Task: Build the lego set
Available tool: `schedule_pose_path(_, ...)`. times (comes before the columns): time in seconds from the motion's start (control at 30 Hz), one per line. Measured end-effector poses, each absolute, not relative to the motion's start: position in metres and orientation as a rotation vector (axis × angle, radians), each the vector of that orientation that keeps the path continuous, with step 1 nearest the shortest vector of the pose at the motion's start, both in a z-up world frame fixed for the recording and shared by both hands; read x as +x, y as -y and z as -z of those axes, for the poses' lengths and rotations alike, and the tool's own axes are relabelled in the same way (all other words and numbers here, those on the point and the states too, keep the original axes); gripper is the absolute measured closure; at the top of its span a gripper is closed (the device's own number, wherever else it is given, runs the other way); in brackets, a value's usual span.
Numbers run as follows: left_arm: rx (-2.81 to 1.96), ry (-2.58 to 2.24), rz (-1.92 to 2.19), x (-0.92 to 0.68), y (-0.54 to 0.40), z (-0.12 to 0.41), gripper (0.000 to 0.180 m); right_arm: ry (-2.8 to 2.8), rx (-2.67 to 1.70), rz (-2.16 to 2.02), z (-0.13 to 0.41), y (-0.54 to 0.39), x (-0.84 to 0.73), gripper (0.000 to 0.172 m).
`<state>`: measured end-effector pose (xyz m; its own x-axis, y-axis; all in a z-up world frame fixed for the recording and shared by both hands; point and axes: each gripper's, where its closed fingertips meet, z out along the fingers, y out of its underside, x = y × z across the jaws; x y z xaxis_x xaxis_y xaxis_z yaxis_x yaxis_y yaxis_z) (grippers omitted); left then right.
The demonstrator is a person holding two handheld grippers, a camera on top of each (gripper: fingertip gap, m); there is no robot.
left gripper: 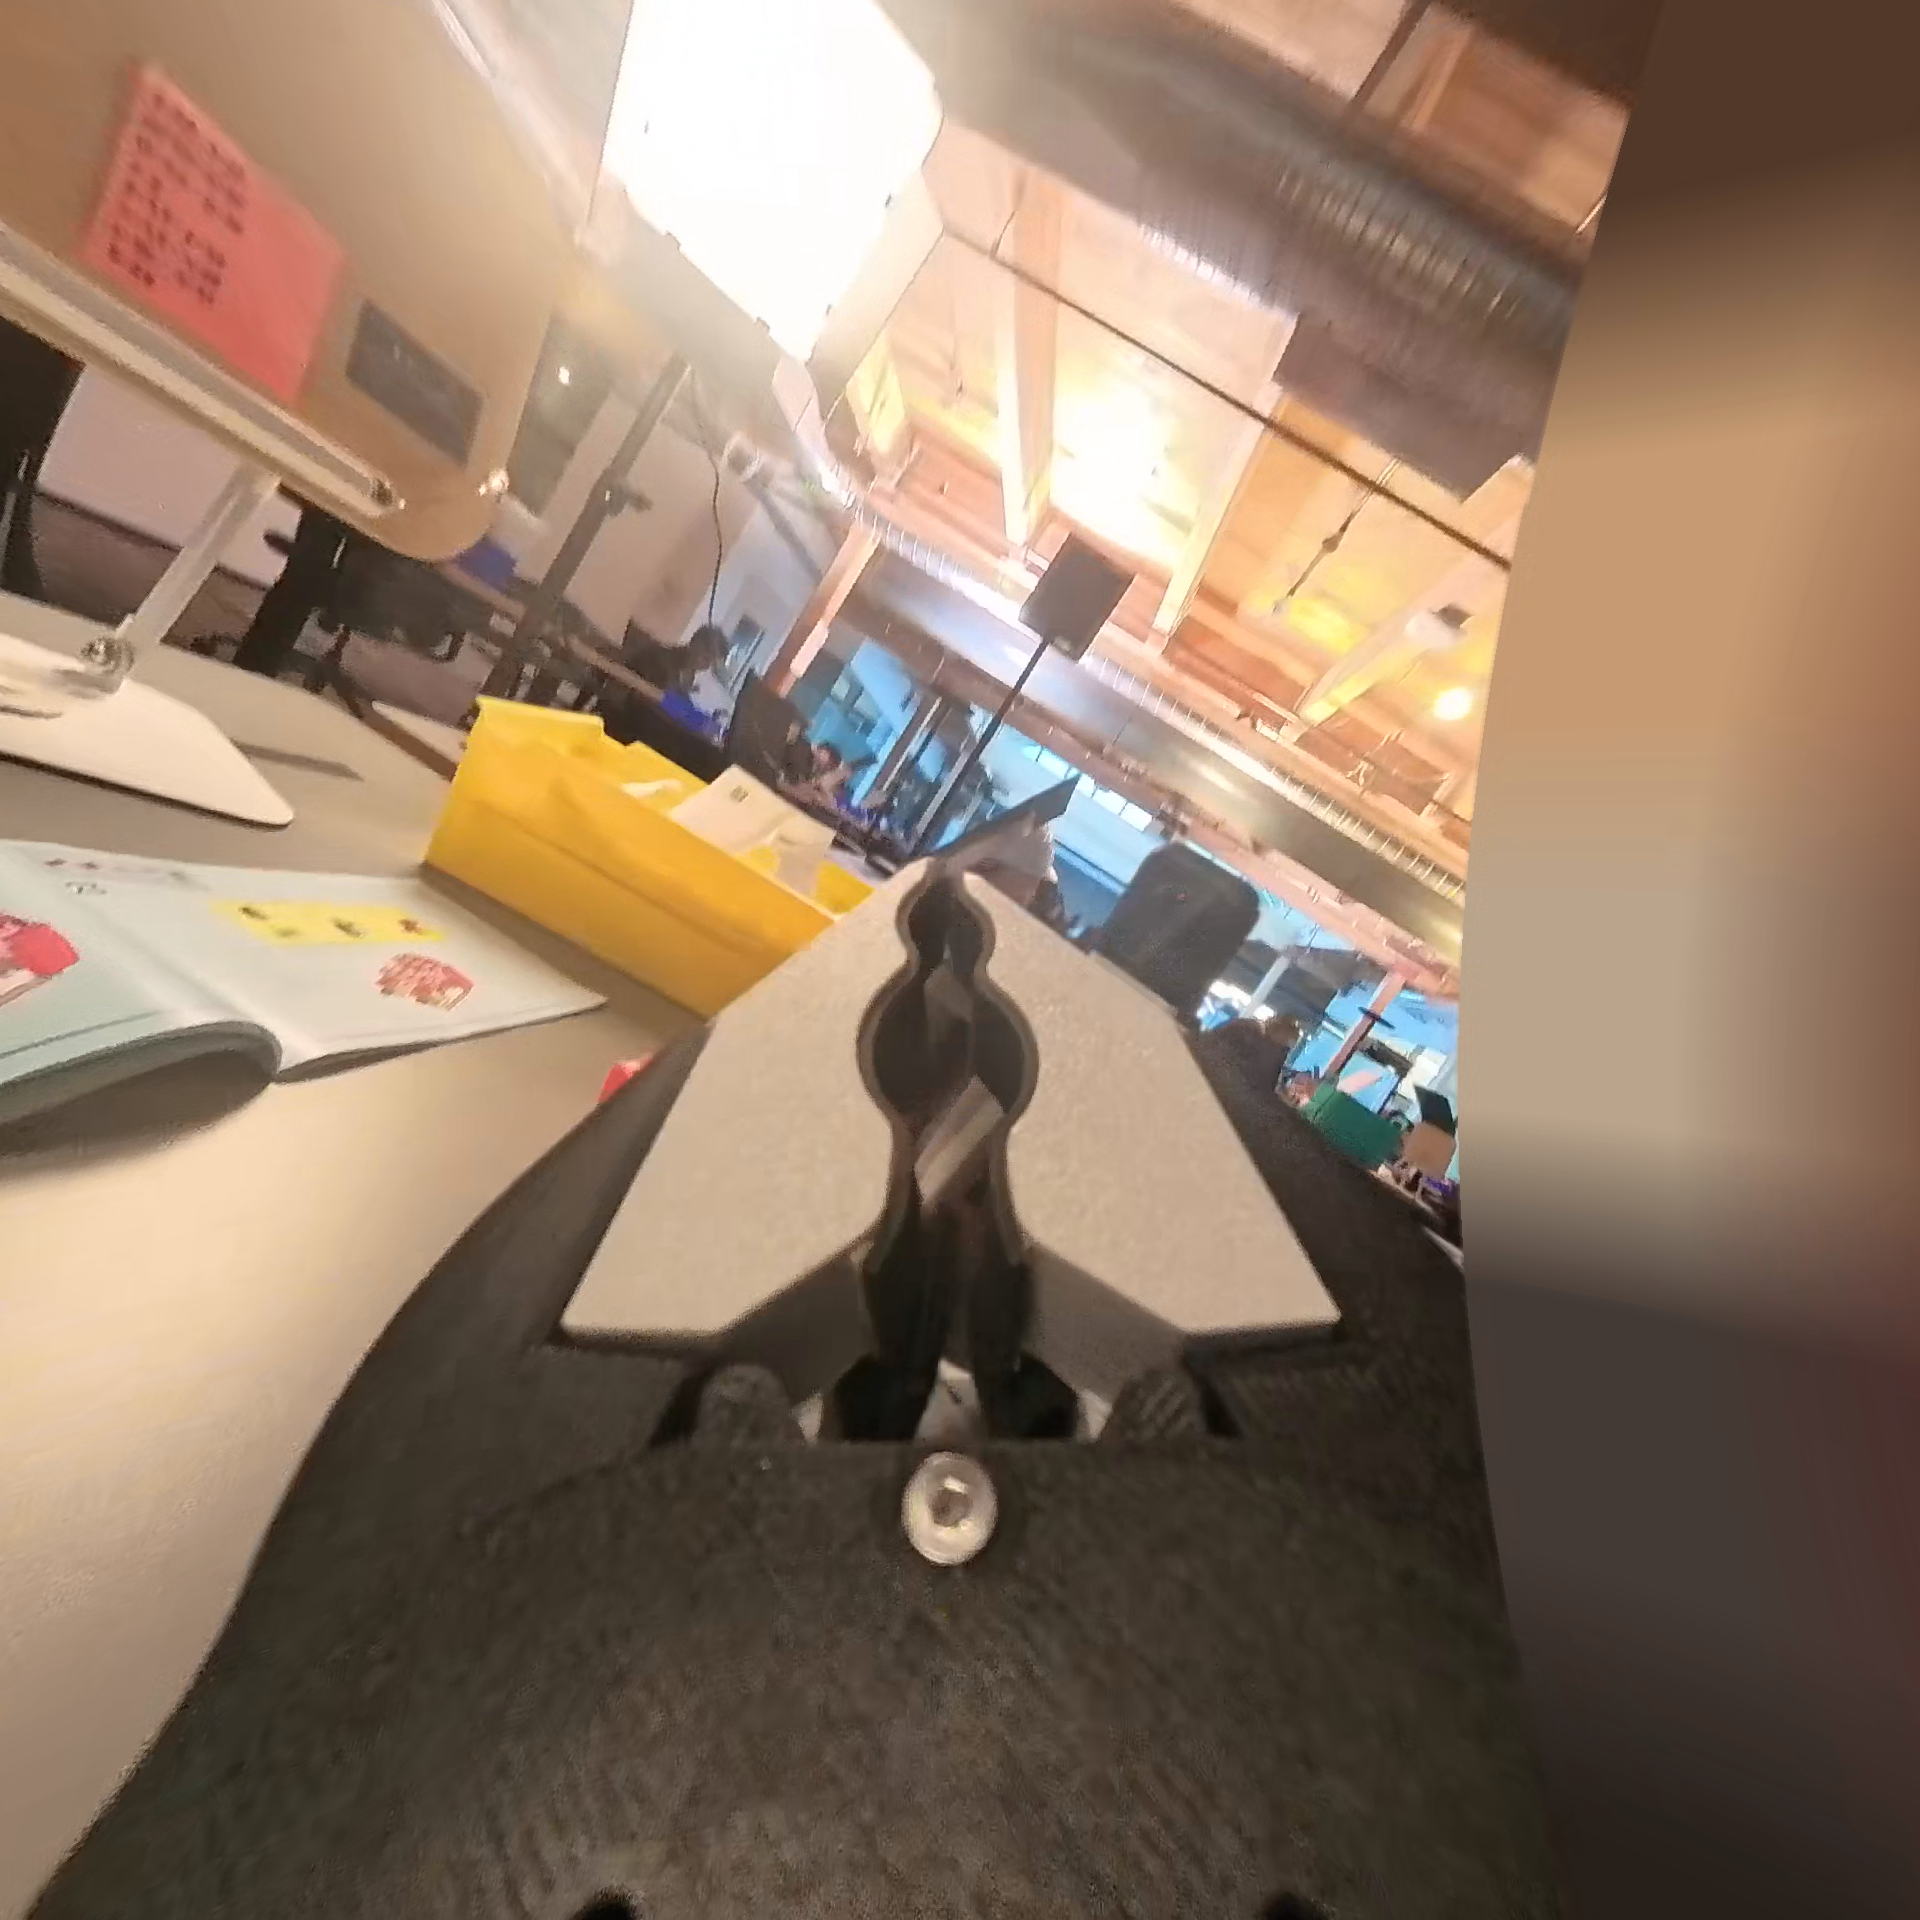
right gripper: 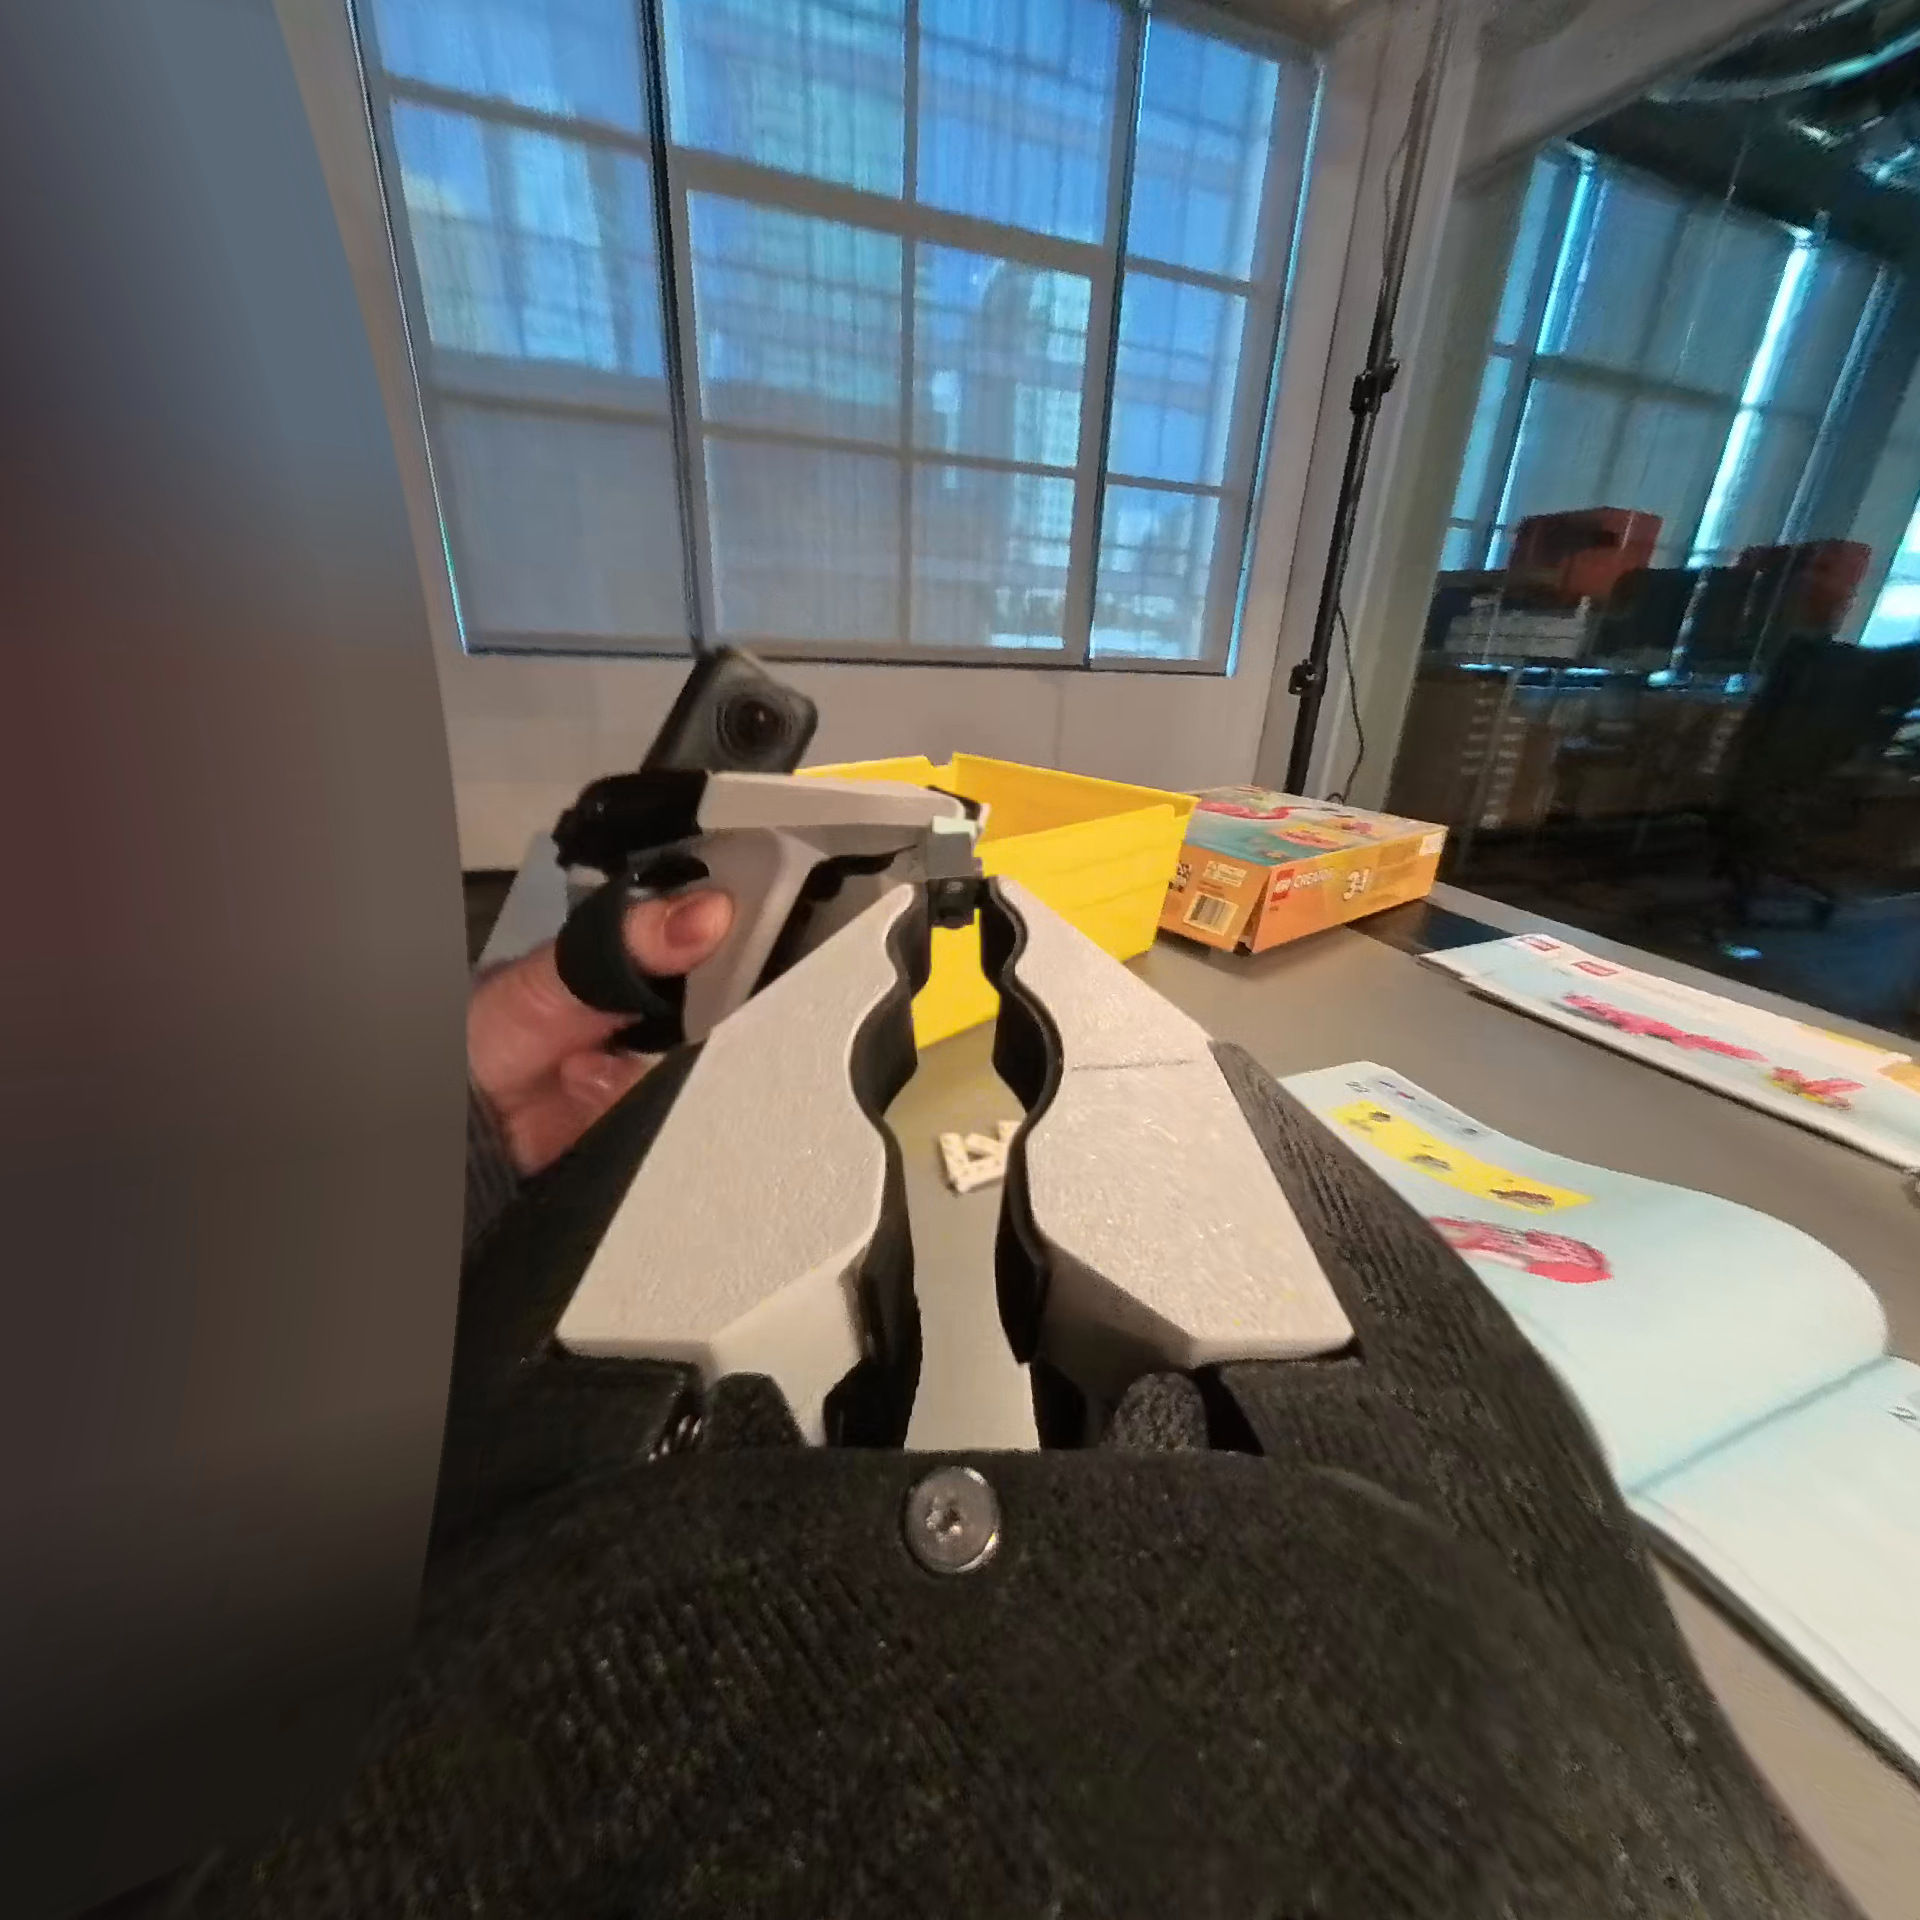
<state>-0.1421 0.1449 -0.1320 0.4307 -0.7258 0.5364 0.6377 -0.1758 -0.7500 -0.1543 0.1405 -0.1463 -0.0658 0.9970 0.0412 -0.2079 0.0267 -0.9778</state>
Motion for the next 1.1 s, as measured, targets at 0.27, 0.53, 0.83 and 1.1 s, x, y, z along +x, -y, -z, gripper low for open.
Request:
schedule_pose_path(0.27, -1.156, -0.161, 1.22, -0.138, -0.141, 0.123, 0.18, 0.995, -1.045, -1.728, 0.138, -0.134, -0.152, 0.165)
schedule_pose_path(0.53, -1.083, -0.065, 1.314, -0.136, -0.147, 0.123, 0.18, 0.945, -1.054, -1.74, 0.139, -0.139, -0.151, 0.166)
schedule_pose_path(0.83, -0.985, 0.008, 1.353, -0.135, -0.146, 0.12, 0.18, 0.908, -1.04, -1.764, 0.135, -0.14, -0.148, 0.165)
schedule_pose_path(1.1, -1.113, -0.043, 1.458, -0.128, -0.149, 0.127, 0.18, 1.076, -0.979, -1.435, 0.141, -0.144, -0.142, 0.165)
